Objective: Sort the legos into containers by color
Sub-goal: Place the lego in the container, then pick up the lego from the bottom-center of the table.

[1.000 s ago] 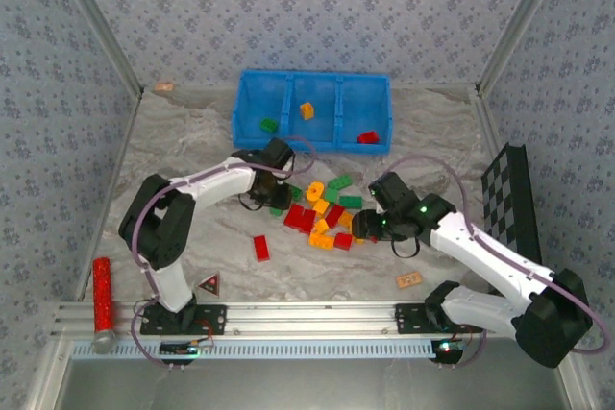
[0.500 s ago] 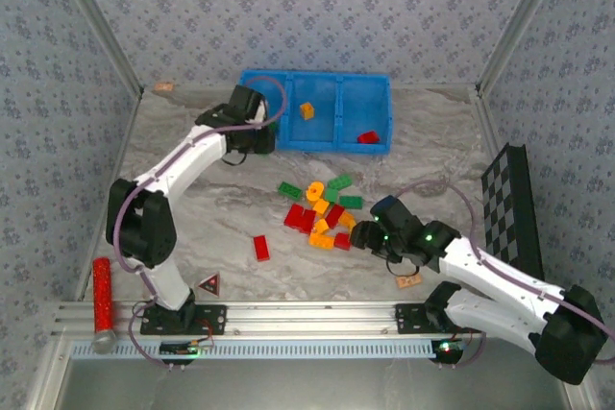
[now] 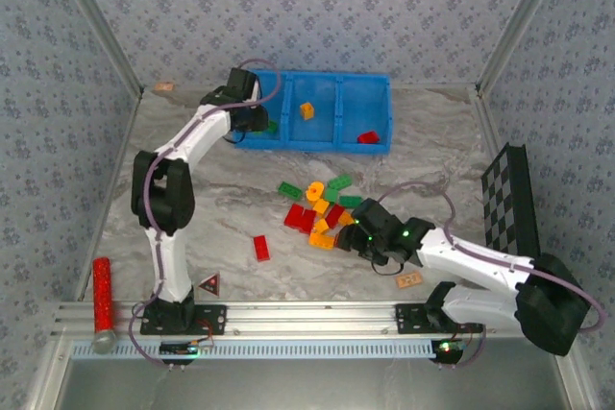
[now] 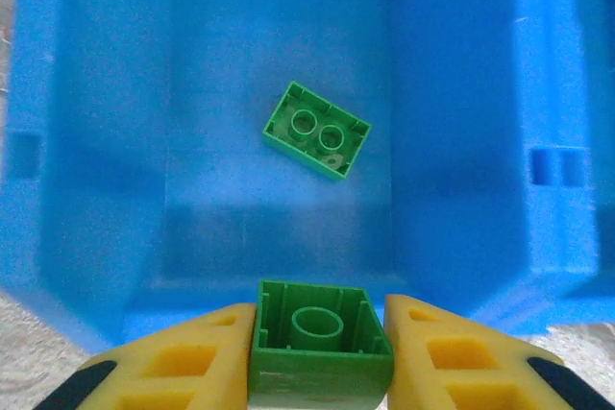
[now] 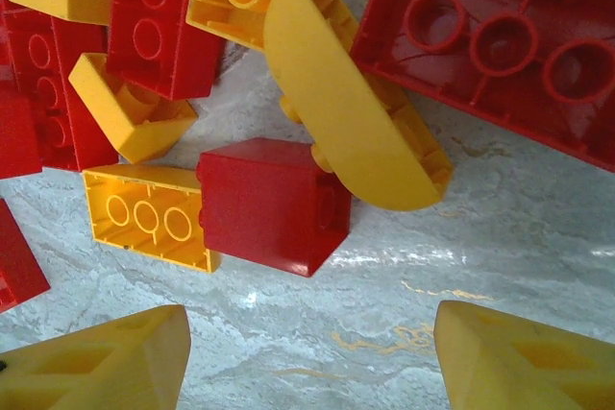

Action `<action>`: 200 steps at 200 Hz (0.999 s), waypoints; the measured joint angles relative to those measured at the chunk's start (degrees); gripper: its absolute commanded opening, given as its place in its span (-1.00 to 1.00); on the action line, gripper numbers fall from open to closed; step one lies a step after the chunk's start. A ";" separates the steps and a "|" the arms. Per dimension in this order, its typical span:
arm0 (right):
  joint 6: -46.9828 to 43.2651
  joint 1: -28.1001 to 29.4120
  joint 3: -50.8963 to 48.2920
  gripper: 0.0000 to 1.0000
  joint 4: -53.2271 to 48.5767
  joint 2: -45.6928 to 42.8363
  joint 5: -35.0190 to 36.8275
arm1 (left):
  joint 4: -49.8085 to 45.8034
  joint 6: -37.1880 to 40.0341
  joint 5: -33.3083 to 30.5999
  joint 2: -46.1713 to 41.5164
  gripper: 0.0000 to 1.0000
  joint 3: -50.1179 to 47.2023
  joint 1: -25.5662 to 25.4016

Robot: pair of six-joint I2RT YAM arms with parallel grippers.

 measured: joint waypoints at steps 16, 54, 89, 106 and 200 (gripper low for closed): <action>-0.02 0.11 0.76 0.41 0.68 1.51 0.09 | -0.07 -0.02 0.24 2.86 -0.31 2.21 0.07; -0.72 0.11 3.87 0.41 1.88 6.73 0.48 | -0.42 0.00 0.46 6.67 -0.15 5.57 0.07; -1.79 0.11 6.88 0.41 2.36 11.72 0.46 | -0.90 -0.02 0.66 7.19 0.02 6.56 0.07; -2.21 0.11 7.87 0.34 2.32 13.66 0.48 | -0.94 0.02 0.68 7.19 0.04 6.91 0.07; -3.76 -0.85 9.29 -0.01 0.44 18.99 0.46 | -2.05 0.24 2.19 5.33 0.10 5.92 0.07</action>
